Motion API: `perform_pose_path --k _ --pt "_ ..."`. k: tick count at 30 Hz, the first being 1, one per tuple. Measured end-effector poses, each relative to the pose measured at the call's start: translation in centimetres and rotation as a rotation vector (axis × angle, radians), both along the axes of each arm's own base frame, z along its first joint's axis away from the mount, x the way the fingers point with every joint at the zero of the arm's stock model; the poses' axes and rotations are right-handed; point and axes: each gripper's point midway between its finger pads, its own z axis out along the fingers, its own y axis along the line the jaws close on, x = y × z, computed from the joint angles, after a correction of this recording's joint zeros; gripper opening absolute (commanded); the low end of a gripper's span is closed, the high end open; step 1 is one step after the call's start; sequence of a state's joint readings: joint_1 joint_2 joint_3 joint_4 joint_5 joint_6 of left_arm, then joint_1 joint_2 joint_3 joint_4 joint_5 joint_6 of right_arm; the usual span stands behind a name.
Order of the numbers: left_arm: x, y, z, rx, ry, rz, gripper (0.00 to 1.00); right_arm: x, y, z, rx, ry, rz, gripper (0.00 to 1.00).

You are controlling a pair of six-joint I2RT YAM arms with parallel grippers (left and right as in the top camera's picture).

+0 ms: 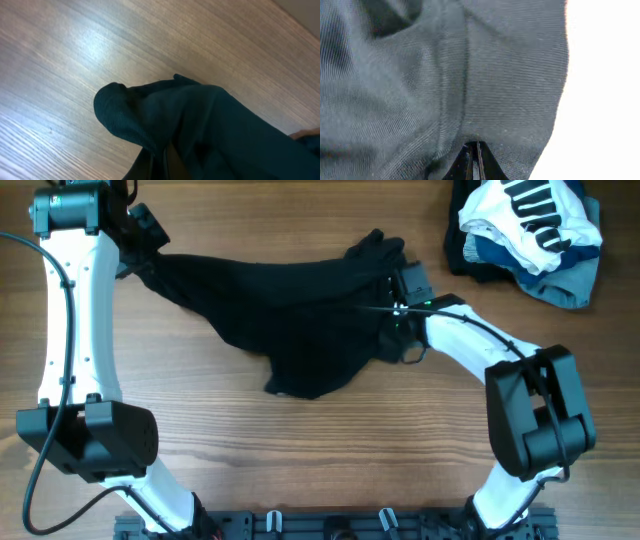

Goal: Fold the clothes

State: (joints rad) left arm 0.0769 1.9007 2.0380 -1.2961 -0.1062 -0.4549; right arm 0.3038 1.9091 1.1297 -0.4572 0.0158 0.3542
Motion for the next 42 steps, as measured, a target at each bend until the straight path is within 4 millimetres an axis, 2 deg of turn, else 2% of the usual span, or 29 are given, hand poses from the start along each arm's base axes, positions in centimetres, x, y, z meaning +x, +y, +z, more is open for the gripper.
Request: perform_pose_path --k 4,10,11,12,13,15,17,19,21,22,24,25,28,30,35,37,39,40,42 --pt "-0.9 -0.1 -0.4 -0.009 0.039 0.006 0.04 2.6 -1.3 0.5 0.024 -0.087 -0.029 0.04" --pt "-1.7 -0.5 -0.7 -0.020 0.075 -0.001 0.04 6.0 -0.7 2.0 0.064 -0.231 -0.034 0.04" --pt "-1.7 -0.7 -0.8 -0.022 0.074 -0.005 0.04 5.9 -0.8 1.8 0.063 -0.214 -0.031 0.07" --pt "-1.7 -0.8 -0.8 -0.023 0.075 -0.008 0.04 5.7 -0.9 1.6 0.062 -0.184 -0.024 0.25" --pt "-1.6 -1.0 -0.8 -0.026 0.075 -0.012 0.04 5.1 -0.9 1.7 0.069 -0.130 -0.011 0.35" --pt "-1.5 -1.0 -0.7 -0.024 0.069 -0.012 0.04 4.4 0.0 4.0 0.110 -0.045 0.036 0.64" --pt "-1.3 -0.9 -0.7 -0.022 0.063 -0.012 0.04 3.5 1.5 7.1 0.177 -0.005 0.096 0.76" --pt "-1.1 -0.9 -0.6 -0.020 0.052 -0.011 0.04 1.4 3.2 10.9 0.237 0.012 0.161 0.79" --pt "-0.9 -0.9 -0.5 -0.020 0.043 -0.011 0.05 -1.8 5.1 12.8 0.260 0.062 0.243 0.78" --pt "-0.7 -0.9 -0.5 -0.019 0.036 -0.012 0.05 -2.9 6.1 12.7 0.254 0.083 0.286 0.78" --pt "-0.5 -0.8 -0.4 -0.018 0.024 -0.011 0.05 -6.0 9.1 10.6 0.224 0.136 0.402 0.78" --pt "-0.5 -0.8 -0.4 -0.018 0.024 -0.011 0.05 -7.7 10.4 9.0 0.193 0.156 0.447 0.78" --pt "-0.4 -0.8 -0.3 -0.018 0.022 -0.011 0.04 -11.4 11.5 5.0 0.117 0.204 0.484 0.76" --pt "-0.2 -0.8 -0.3 -0.015 0.015 -0.010 0.04 -12.1 11.6 2.6 0.081 0.176 0.462 0.76" --pt "-0.2 -0.7 -0.3 -0.010 0.015 -0.008 0.04 -11.0 12.4 0.0 0.038 0.077 0.411 0.74" --pt "-0.3 -0.7 -0.3 -0.010 0.015 -0.008 0.04 -10.8 12.5 -0.1 0.029 0.074 0.405 0.63" --pt "-0.3 -0.7 -0.3 -0.010 0.018 -0.008 0.04 -10.6 12.2 -0.3 0.008 0.079 0.381 0.19" --pt "-0.3 -0.7 -0.3 -0.011 0.018 -0.008 0.04 -10.5 11.7 -0.3 -0.016 0.081 0.362 0.04" --pt "-0.3 -0.7 -0.3 -0.010 0.019 -0.008 0.04 -10.3 10.3 -0.5 -0.061 0.100 0.297 0.04"
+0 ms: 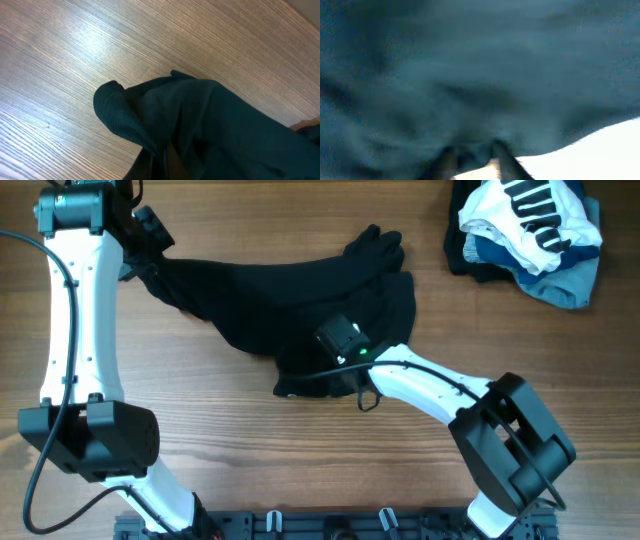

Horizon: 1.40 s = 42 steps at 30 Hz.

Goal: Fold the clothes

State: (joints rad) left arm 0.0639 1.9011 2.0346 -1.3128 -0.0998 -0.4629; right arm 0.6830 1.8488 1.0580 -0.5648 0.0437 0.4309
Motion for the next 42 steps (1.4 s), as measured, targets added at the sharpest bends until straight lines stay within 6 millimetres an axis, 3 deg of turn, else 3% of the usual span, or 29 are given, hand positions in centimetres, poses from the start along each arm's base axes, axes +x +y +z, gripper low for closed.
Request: perform_pose_path --k 2,5,7,9,12,17,18,19,20,21,22,23,25,29,32,36,38,42 --pt "0.0 0.1 0.0 0.007 0.000 0.003 0.04 -0.4 -1.4 0.1 -0.036 0.055 -0.050 0.04" --pt "-0.1 0.5 0.0 0.028 0.003 0.012 0.04 -1.0 -5.2 1.1 -0.117 0.174 -0.139 0.04" --pt "-0.2 0.6 0.0 0.034 0.008 0.014 0.04 0.8 -6.6 3.5 -0.104 0.191 -0.175 0.04" --pt "-0.4 0.6 0.0 0.035 0.015 0.014 0.04 3.5 -7.7 7.2 -0.041 0.153 -0.183 0.04" --pt "-0.8 0.7 -0.2 0.037 0.036 0.015 0.04 6.8 -7.7 10.8 0.059 0.046 -0.131 0.04" --pt "-0.7 0.7 -0.1 0.040 0.028 0.017 0.04 10.6 -5.7 12.2 0.142 -0.114 -0.068 0.04" --pt "-0.5 0.7 -0.1 0.041 0.022 0.017 0.04 12.1 -5.1 12.5 0.170 -0.169 -0.061 0.04" --pt "-0.4 0.8 -0.1 0.041 0.017 0.017 0.04 12.8 -4.8 12.5 0.179 -0.192 -0.058 0.12" --pt "-0.3 0.8 0.0 0.041 0.014 0.017 0.04 14.0 -4.4 12.4 0.193 -0.231 -0.057 0.62" --pt "-0.3 0.8 0.0 0.042 0.011 0.017 0.04 14.7 -4.2 12.4 0.199 -0.255 -0.057 0.87" --pt "-0.3 0.8 0.0 0.041 0.010 0.017 0.04 15.3 -4.0 12.5 0.206 -0.278 -0.054 0.99" --pt "-0.3 0.8 0.0 0.041 0.011 0.017 0.04 15.7 -3.9 12.6 0.210 -0.295 -0.054 0.99" --pt "-0.3 0.8 0.0 0.041 0.011 0.017 0.04 14.6 -4.3 12.2 0.190 -0.239 -0.054 0.99" --pt "-0.3 0.8 0.0 0.041 0.014 0.017 0.04 8.9 -5.0 11.2 0.174 0.011 -0.054 0.99" --pt "-0.6 0.7 -0.1 0.041 0.025 0.017 0.04 6.0 -4.9 10.8 0.176 0.096 -0.040 0.93" --pt "-0.8 0.7 -0.2 0.040 0.034 0.017 0.04 2.3 -3.9 6.2 0.164 0.182 -0.023 0.85" --pt "-0.8 0.7 -0.2 0.040 0.035 0.017 0.04 2.4 -3.5 4.7 0.182 0.151 -0.030 0.76" --pt "-0.9 0.7 -0.2 0.040 0.039 0.017 0.04 2.7 -3.3 2.0 0.218 0.089 -0.047 0.68"
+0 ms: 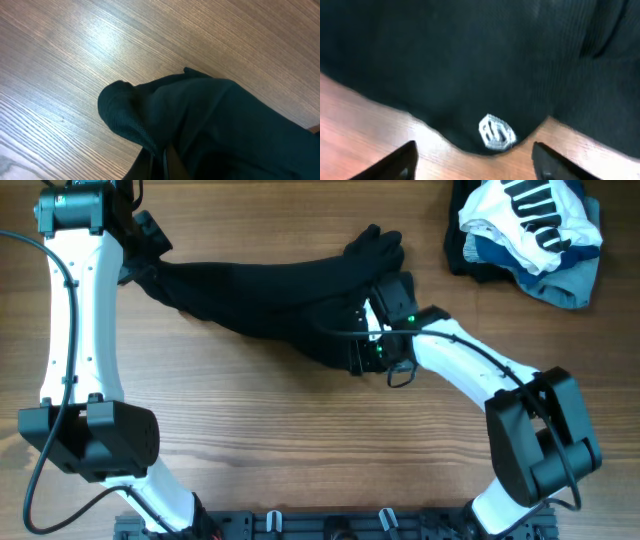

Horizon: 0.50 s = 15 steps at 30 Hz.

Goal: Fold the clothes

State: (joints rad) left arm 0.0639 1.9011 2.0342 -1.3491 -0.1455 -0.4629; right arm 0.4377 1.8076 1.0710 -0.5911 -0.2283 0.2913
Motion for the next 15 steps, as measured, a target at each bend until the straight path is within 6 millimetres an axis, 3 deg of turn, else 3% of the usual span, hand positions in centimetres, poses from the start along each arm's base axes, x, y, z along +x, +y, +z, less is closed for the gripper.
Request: perform_pose_path --k 2,4,10,13,15 --pt "0.0 0.0 0.0 0.000 0.001 0.000 0.04 0.1 0.0 -0.7 0.013 -0.018 -0.014 0.63" --pt "0.0 0.0 0.0 0.000 0.002 0.000 0.04 0.3 0.2 -1.0 0.025 -0.035 -0.029 0.51" --pt "0.0 0.0 0.0 0.000 0.002 0.000 0.04 1.1 0.5 -0.8 0.050 -0.056 -0.073 0.04" --pt "0.0 0.1 0.0 0.005 0.001 0.002 0.04 0.7 -0.7 -0.3 0.019 0.004 -0.096 0.04" --pt "-0.1 0.2 0.0 0.011 0.001 0.004 0.04 2.4 -2.2 2.7 0.007 0.008 -0.119 0.04"
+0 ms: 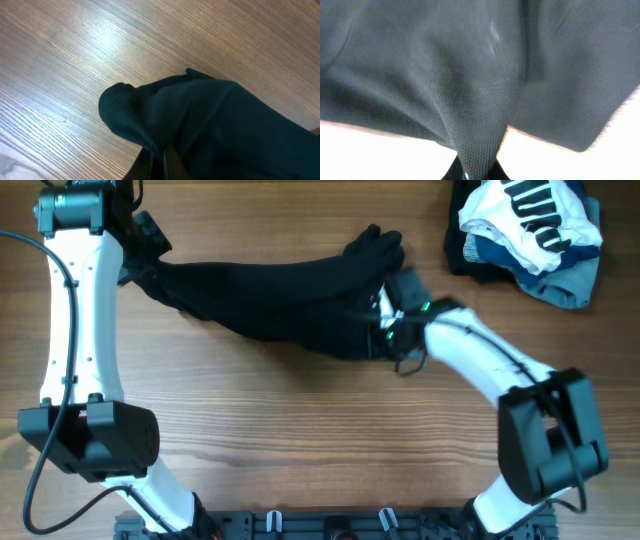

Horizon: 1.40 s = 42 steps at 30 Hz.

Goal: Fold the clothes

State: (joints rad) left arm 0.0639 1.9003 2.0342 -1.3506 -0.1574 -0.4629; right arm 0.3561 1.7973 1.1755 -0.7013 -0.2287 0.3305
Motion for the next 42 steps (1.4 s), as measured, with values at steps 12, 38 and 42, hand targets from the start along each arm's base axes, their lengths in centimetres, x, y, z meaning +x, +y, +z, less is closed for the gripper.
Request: perform_pose_path --k 12,38,42 --pt "-9.8 -0.7 21.9 0.046 -0.676 -0.005 0.04 3.2 -9.9 37.2 0.021 -0.656 -0.141 0.04" --pt "8.8 -1.4 19.9 0.019 -0.900 -0.093 0.04 18.3 -12.1 44.5 -0.064 -1.199 -0.172 0.04" --pt "8.0 -1.6 23.1 0.033 -0.992 -0.107 0.04 18.4 -12.5 45.4 -0.080 -1.231 -0.189 0.04"
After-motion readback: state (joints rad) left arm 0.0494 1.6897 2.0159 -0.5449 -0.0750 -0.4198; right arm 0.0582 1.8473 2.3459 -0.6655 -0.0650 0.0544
